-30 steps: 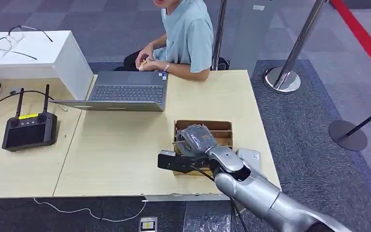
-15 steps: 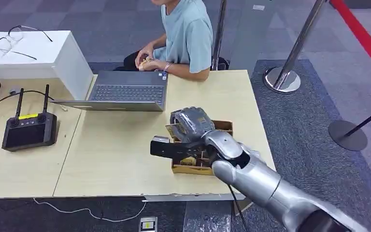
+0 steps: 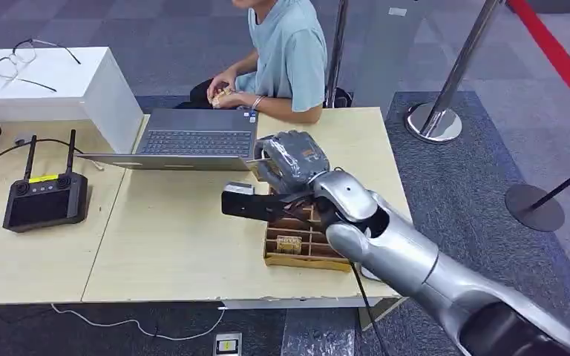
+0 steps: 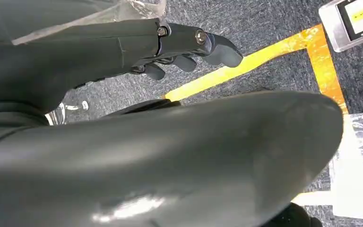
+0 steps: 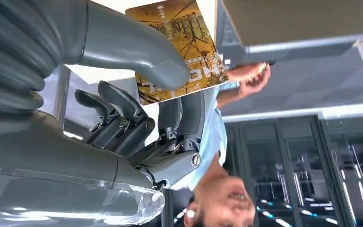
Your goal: Pass the card to the sensor for recognition and then transmit it.
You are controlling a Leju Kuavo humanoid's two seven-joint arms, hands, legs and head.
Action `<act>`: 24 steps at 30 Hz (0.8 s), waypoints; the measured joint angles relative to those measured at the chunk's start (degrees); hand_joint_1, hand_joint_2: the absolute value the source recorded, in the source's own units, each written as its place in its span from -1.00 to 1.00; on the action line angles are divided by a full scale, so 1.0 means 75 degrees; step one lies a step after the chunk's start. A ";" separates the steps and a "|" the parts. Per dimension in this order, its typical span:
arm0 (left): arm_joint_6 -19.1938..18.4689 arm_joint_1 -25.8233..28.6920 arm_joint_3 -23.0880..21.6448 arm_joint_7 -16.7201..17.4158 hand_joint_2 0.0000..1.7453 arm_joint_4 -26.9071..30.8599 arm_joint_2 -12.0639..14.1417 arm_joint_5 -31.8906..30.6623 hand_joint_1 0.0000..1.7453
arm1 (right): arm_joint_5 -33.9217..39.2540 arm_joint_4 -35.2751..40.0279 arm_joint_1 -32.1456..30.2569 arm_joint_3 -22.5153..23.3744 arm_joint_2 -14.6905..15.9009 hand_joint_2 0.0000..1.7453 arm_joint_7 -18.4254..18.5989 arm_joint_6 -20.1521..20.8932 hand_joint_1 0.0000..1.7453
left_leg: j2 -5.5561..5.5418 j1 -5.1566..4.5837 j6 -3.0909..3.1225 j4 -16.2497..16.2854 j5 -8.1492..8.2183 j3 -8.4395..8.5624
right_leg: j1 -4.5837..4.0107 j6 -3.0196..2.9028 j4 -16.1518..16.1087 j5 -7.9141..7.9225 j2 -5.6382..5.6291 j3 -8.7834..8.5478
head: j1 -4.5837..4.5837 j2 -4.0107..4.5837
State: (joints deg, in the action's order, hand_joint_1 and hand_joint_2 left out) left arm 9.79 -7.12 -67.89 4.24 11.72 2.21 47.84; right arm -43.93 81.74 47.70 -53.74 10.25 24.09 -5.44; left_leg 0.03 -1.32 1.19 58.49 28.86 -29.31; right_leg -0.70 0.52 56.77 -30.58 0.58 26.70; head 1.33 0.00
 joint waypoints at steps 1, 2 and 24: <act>0.0000 0.0000 0.0000 0.0000 -1.00 0.0000 0.0000 0.0000 -1.00 | -0.0003 0.0009 0.0039 0.0000 0.0000 1.00 0.0003 0.0020 1.00 | 0.0000 0.0000 0.0000 0.0000 0.0000 0.0000 | 0.0000 0.0000 0.0000 0.0000 0.0000 0.0000 | -0.0003 0.0000; 0.0000 0.0000 0.0000 0.0000 -1.00 0.0000 0.0003 0.0000 -1.00 | -0.0009 0.0032 0.0071 0.0000 0.0009 1.00 0.0020 0.0053 1.00 | 0.0000 0.0000 0.0000 0.0000 0.0000 -0.0001 | 0.0000 0.0000 0.0000 0.0000 0.0000 0.0000 | 0.0000 0.0000; -0.0032 -0.0014 -0.0044 0.0015 -1.00 0.0000 0.0006 -0.0006 -1.00 | -0.0166 -0.0012 0.1120 -0.0213 -0.0216 1.00 0.0143 0.0659 1.00 | -0.0001 0.0000 0.0000 0.0000 0.0000 -0.0004 | -0.0001 0.0000 0.0001 0.0000 0.0000 0.0002 | 0.0000 0.0000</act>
State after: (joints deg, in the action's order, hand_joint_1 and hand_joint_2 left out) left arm 9.55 -7.22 -68.22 4.35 11.72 2.25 47.80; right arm -45.18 81.66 56.11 -55.34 8.63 25.16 -0.50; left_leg 0.02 -1.32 1.19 58.49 28.86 -29.34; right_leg -0.70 0.52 56.78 -30.58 0.58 26.71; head 1.33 0.00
